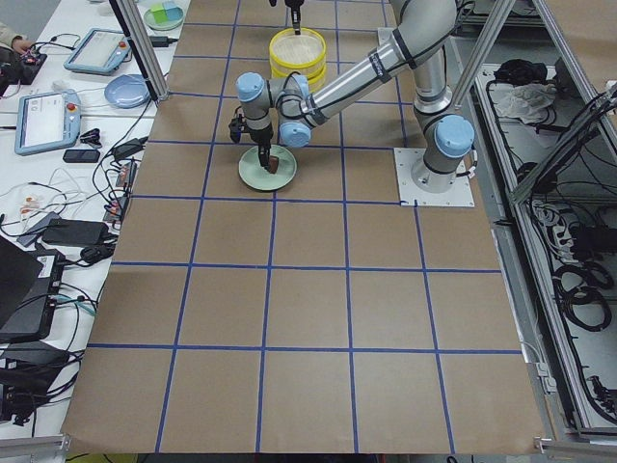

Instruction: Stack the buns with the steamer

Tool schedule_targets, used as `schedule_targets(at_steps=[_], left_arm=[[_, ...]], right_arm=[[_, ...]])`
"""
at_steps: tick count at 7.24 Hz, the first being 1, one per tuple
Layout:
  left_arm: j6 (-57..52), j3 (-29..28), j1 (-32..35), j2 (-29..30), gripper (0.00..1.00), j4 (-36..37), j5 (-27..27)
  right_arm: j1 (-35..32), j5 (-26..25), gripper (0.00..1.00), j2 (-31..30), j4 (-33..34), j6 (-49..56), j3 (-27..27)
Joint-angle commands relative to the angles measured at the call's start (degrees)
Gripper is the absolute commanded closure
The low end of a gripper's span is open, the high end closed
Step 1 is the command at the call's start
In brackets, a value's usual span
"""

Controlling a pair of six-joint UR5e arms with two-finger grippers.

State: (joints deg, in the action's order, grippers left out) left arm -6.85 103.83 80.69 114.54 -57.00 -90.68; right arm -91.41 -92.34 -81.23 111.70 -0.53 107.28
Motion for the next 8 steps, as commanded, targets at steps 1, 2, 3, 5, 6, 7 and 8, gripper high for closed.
schedule_targets(at_steps=[1,2,3,5,6,7,8], left_arm=[[-0.1,1.5,0.0,0.6,0.14,0.0,-0.1],[0.0,1.5,0.0,0.7,0.22,0.0,-0.2],[-0.1,1.2,0.0,0.8,0.42,0.2,-0.2],[-0.1,0.7,0.0,0.9,0.75,0.3,-0.1],[-0.8,0.4,0.0,0.9,0.86,2.0,-0.2],[-1.1,0.0,0.0,0.3,0.97,2.7,-0.2],[-1.1,-0.8,0.1,-0.8,1.0,2.9,-0.3]], right_arm=[[0.0,-0.1,1.0,0.2,0.4,0.2,1.0],[0.0,-0.4,1.0,0.3,1.5,0.3,1.4],[0.0,-0.3,1.0,0.4,1.5,0.2,1.4],[0.2,-0.3,1.0,0.7,1.6,0.2,1.4],[0.2,-0.2,1.0,0.9,1.7,0.2,1.4],[0.2,-0.3,1.0,1.3,1.9,0.2,1.4],[0.2,-0.3,1.0,1.4,1.9,0.2,1.5]])
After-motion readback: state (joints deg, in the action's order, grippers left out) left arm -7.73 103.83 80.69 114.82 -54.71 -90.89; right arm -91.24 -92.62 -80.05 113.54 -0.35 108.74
